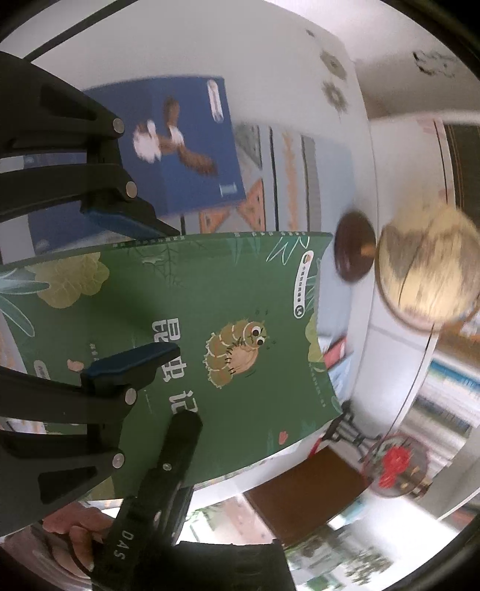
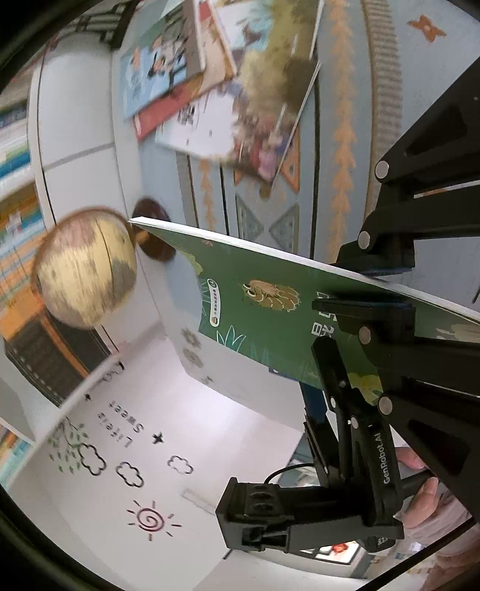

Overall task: Organize books
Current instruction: 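Lower the green insect book upright against the blue book with the right tool, then open the right tool and pull it back from the green book, then move the right tool to the blue Tang poetry book and grip it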

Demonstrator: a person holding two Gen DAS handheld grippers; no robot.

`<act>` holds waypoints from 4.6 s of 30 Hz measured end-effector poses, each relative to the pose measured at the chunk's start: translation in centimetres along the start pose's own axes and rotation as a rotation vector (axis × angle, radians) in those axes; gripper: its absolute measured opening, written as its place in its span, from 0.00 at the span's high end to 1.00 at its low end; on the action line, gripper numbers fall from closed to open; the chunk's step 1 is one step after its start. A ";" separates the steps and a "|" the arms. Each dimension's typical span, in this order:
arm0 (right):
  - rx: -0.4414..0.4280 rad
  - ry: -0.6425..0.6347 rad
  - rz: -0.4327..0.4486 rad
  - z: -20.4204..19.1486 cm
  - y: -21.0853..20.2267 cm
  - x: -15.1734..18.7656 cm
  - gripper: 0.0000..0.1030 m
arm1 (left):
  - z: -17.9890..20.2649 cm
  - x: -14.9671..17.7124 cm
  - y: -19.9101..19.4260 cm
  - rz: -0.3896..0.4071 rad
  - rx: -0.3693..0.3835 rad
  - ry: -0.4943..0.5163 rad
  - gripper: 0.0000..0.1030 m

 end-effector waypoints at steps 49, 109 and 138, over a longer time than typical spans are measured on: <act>-0.062 0.074 -0.242 -9.7 16.4 5.2 0.85 | -17.9 6.1 -2.1 -0.022 -0.190 -0.289 0.46; 0.318 0.336 0.062 41.2 4.2 -14.2 0.45 | 14.4 -17.7 31.8 -0.127 -0.074 0.022 0.30; 0.156 0.257 -0.166 24.6 1.3 4.3 0.41 | 12.2 4.6 20.6 -0.391 -0.054 0.100 0.24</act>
Point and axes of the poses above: each gripper's, at about its wrist camera, not at the fingertips, and y roughly the way its jaws point, z to its right, x to its underside, the point moved 7 cm from there along y, roughly the way its jaws point, and after that the axes turned 12 degrees about x, right-handed, at the moved point
